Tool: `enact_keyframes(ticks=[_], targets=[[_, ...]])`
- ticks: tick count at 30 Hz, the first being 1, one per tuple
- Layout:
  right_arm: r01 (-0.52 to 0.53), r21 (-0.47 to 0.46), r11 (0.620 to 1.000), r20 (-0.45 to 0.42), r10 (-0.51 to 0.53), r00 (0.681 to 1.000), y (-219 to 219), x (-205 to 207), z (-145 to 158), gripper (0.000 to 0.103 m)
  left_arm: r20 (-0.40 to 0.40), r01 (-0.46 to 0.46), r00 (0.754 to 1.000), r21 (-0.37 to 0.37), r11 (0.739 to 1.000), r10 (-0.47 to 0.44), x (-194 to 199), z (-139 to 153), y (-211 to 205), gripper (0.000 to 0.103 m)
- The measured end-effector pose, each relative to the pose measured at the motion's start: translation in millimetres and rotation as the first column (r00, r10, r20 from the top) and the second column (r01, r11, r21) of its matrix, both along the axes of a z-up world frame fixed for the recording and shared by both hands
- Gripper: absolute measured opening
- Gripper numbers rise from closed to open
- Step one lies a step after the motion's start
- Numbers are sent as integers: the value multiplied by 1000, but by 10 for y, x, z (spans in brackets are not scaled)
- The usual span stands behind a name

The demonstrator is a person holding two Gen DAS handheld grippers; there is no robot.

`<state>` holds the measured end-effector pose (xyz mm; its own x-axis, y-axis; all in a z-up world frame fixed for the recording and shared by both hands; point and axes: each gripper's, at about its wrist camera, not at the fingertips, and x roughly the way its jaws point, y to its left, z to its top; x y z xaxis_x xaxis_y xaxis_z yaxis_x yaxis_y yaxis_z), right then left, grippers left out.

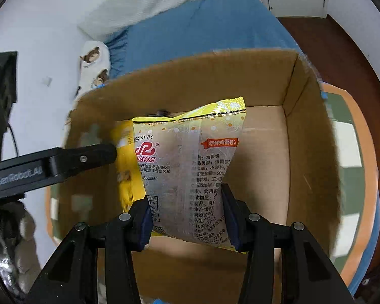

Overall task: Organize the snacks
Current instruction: 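Carry both packs into the cardboard box and open both grippers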

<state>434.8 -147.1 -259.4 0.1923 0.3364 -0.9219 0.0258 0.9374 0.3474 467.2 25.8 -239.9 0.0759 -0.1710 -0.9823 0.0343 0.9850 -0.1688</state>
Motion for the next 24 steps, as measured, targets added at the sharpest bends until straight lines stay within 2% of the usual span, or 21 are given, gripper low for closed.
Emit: enact_keyframes(ticks=[4, 6, 8, 9, 14, 21, 23, 24], targets=[[-9, -27, 1000, -26, 8, 1000, -13, 275, -319, 51, -14, 11, 1000, 43, 999, -10, 137, -190, -21, 68], [-24, -44, 999, -21, 23, 1000, 27, 363, -360, 56, -13, 21, 1000, 79, 997, -20, 154, -240, -53, 68], [-31, -58, 998, -29, 29, 999, -6, 428, -418, 86, -15, 12, 1000, 86, 996, -10, 167, -281, -48, 70], [-29, -51, 998, -28, 27, 999, -39, 448, -432, 90, -16, 6, 1000, 83, 997, -5, 155, -285, -50, 70], [-11, -51, 999, -17, 10, 1000, -163, 409, -405, 91, 12, -24, 1000, 74, 997, 23, 80, -267, -29, 70], [17, -89, 996, 27, -14, 1000, -182, 113, -169, 91, 125, -35, 992, 100, 994, 22, -223, 2, -11, 72], [24, -99, 995, 47, -20, 999, -175, -14, -89, 91, 151, -27, 988, 109, 994, 10, -322, 85, -6, 78], [28, -102, 994, 57, -22, 998, -171, -60, -43, 91, 164, -21, 986, 111, 994, 2, -388, 134, -5, 86]])
